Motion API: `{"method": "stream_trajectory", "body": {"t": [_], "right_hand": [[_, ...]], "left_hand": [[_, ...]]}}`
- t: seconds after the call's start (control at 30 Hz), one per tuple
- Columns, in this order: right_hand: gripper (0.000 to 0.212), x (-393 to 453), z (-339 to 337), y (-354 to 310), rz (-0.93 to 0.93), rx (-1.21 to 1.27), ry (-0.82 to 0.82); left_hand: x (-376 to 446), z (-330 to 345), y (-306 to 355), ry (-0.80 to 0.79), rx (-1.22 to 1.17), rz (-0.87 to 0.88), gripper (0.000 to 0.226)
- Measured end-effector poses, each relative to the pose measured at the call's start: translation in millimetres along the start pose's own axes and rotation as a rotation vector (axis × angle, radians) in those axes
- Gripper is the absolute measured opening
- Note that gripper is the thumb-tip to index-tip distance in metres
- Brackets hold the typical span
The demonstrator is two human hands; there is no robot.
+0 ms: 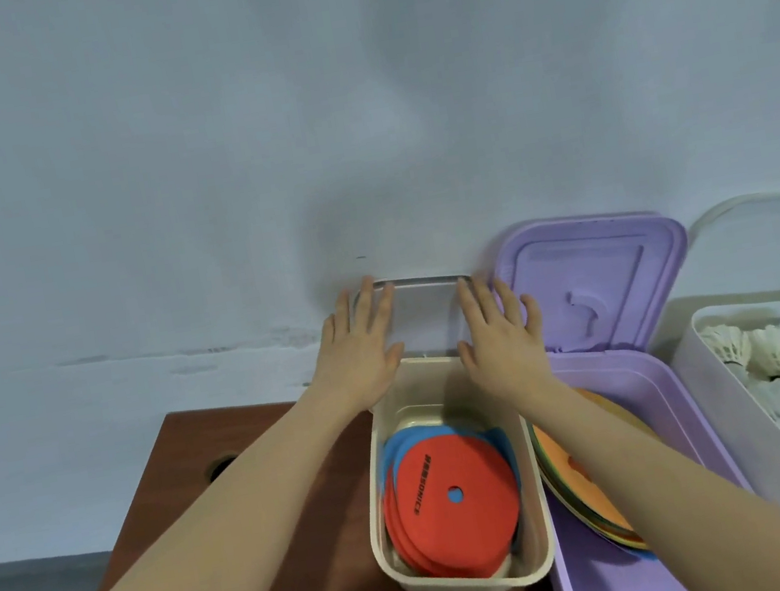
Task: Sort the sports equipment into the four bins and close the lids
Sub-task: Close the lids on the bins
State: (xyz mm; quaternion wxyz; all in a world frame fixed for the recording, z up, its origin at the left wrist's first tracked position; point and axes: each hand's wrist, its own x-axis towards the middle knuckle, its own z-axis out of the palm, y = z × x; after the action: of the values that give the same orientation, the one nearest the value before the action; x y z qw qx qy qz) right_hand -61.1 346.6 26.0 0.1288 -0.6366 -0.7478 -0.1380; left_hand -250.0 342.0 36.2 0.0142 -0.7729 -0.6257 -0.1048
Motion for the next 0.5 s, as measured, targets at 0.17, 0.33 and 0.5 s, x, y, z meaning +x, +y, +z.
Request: {"method": "stream_trajectory", "body": {"t": [0.17,0.33,0.5], "right_hand": [[0.082,2.9,3.0,-0.3,0.028,-0.013,0.006],[0.075,-2.5,6.3,-8.2,0.007,0.095,0.061],[0.066,-4.6,3.6,-18.8,-0.024,0.43,0.121]], "left_hand": [[2.5,9.1,0.2,0.052,-0.172,-0.016,0.072],[0.0,15.4,-0.9,0.158,-0.408,-0.073,0.073],[-14.3,13.3,-7.8,0.238,-0.675,-0.165,0.059]]}}
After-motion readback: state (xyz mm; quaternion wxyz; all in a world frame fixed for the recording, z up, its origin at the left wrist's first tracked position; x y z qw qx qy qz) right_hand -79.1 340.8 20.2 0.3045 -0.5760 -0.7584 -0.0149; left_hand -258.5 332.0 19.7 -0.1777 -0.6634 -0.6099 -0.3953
